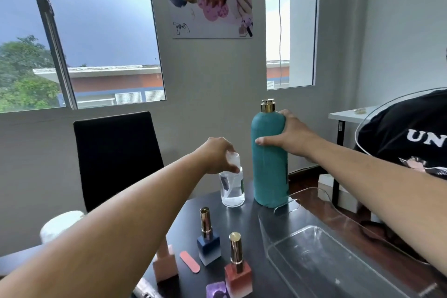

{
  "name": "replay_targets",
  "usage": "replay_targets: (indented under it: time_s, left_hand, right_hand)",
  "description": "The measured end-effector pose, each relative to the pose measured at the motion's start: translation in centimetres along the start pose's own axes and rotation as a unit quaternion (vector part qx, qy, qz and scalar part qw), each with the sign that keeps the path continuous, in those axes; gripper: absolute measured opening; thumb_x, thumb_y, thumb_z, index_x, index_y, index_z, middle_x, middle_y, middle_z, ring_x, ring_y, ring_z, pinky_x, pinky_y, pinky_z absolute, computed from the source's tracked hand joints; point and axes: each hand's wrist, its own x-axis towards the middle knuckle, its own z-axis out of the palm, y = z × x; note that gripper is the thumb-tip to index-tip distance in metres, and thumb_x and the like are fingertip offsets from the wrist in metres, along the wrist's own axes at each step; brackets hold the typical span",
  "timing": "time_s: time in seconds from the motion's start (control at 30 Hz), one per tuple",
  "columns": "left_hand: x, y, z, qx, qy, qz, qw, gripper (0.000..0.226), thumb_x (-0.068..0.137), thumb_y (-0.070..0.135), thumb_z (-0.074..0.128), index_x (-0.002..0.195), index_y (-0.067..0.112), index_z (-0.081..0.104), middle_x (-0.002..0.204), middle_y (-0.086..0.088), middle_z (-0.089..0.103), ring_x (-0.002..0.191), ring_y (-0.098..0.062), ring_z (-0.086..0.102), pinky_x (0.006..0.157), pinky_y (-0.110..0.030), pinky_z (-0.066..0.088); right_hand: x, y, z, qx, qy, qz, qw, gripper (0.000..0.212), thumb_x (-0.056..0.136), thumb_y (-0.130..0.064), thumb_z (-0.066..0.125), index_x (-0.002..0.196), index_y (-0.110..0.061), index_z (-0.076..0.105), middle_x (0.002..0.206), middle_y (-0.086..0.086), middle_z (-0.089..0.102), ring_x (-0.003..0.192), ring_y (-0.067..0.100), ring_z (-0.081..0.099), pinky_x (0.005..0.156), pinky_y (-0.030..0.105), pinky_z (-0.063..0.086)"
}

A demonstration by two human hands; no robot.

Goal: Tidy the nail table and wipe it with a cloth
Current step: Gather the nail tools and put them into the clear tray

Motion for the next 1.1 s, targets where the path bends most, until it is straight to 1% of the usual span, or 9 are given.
replay_targets:
  time_s: [0.13,0.23,0.33,0.47,0.53,0.67,0.93,1.03,1.1]
  left_hand:
    - [-0.7,0.1,-0.2,0.014,-0.024,-0.013,1.0,0.067,0.079,0.043,0.069,0.137,0.018,0.045,0.138,-0.005,0.051,0.125,-0.025,0.046,0.101,-0.029,0.034]
    - [-2.2,-0.3,-1.6,0.004,-0.014,-0.022,1.0,0.076,0.079,0.04,0.07,0.141,0.015,0.036,0.143,-0.004,0.046,0.128,-0.023,0.045,0.106,-0.029,0.033]
    - [-4.8,-0.9,-4.3,0.012,0.019,-0.017,1.0,0.069,0.079,0.04,0.07,0.137,0.017,0.042,0.139,-0.005,0.049,0.124,-0.022,0.048,0.104,-0.029,0.035]
    - [-9.8,-2.2,-7.4,0.033,0.066,-0.012,0.997,0.063,0.079,0.041,0.069,0.134,0.021,0.045,0.138,-0.005,0.047,0.123,-0.02,0.048,0.102,-0.029,0.033]
    - [-12.5,-3.3,-8.5,0.043,0.064,-0.028,0.997,0.062,0.079,0.042,0.069,0.133,0.023,0.046,0.137,-0.004,0.047,0.124,-0.02,0.047,0.104,-0.031,0.034]
    - [-17.5,-5.0,-10.0,0.064,0.041,-0.08,0.994,0.06,0.08,0.041,0.068,0.133,0.023,0.046,0.136,-0.003,0.047,0.123,-0.02,0.046,0.103,-0.032,0.036]
    - [-23.1,-7.8,-9.8,0.079,-0.024,-0.167,0.983,0.062,0.083,0.039,0.066,0.137,0.021,0.042,0.139,-0.004,0.043,0.126,-0.02,0.042,0.099,-0.029,0.037]
    - [-23.9,-8.8,-9.2,0.081,-0.039,-0.178,0.98,0.057,0.082,0.034,0.066,0.134,0.023,0.046,0.138,-0.002,0.045,0.125,-0.019,0.043,0.099,-0.029,0.039]
    - [-24.1,-9.2,-8.9,0.083,-0.042,-0.178,0.98,0.052,0.08,0.031,0.067,0.129,0.025,0.051,0.133,-0.002,0.05,0.117,-0.018,0.048,0.091,-0.027,0.043]
  right_hand:
    - [-0.4,-0.2,-0.4,0.042,-0.053,0.013,0.998,0.083,0.061,-0.032,0.087,0.129,-0.022,0.039,0.119,0.002,0.054,0.111,0.023,0.054,0.093,0.04,0.049]
    - [-1.4,-0.5,-0.8,0.035,-0.071,0.012,0.997,0.096,0.064,-0.036,0.084,0.141,-0.023,0.028,0.134,0.005,0.048,0.12,0.022,0.048,0.098,0.037,0.044]
    - [-2.8,-1.8,-1.4,-0.027,0.003,-0.021,0.999,0.106,0.066,-0.041,0.082,0.147,-0.024,0.015,0.149,0.01,0.033,0.133,0.028,0.037,0.108,0.043,0.034]
    - [-5.5,-5.0,-2.1,-0.048,0.07,-0.11,0.99,0.084,0.07,-0.036,0.08,0.139,-0.025,0.032,0.143,0.01,0.041,0.128,0.027,0.043,0.101,0.036,0.038]
    - [-7.0,-6.6,-1.5,-0.063,0.043,-0.136,0.988,0.071,0.071,-0.037,0.079,0.131,-0.026,0.042,0.136,0.005,0.048,0.121,0.023,0.048,0.093,0.03,0.038]
    - [-10.5,-9.0,1.4,-0.079,-0.09,-0.153,0.981,0.06,0.074,-0.039,0.076,0.125,-0.028,0.048,0.137,-0.001,0.047,0.11,0.014,0.05,0.088,0.027,0.039]
    - [-13.9,-11.0,6.9,-0.214,-0.242,-0.148,0.935,0.04,0.078,-0.032,0.074,0.115,-0.022,0.062,0.113,-0.003,0.06,0.104,0.013,0.058,0.096,0.028,0.043]
    - [-13.8,-11.0,7.4,-0.253,-0.266,-0.139,0.92,0.026,0.077,-0.02,0.076,0.102,-0.018,0.069,0.1,-0.002,0.066,0.088,0.011,0.061,0.081,0.025,0.051]
    - [-13.7,-10.8,7.5,-0.268,-0.26,-0.145,0.916,0.018,0.075,-0.014,0.076,0.093,-0.016,0.072,0.086,-0.005,0.065,0.072,0.003,0.057,0.063,0.015,0.046]
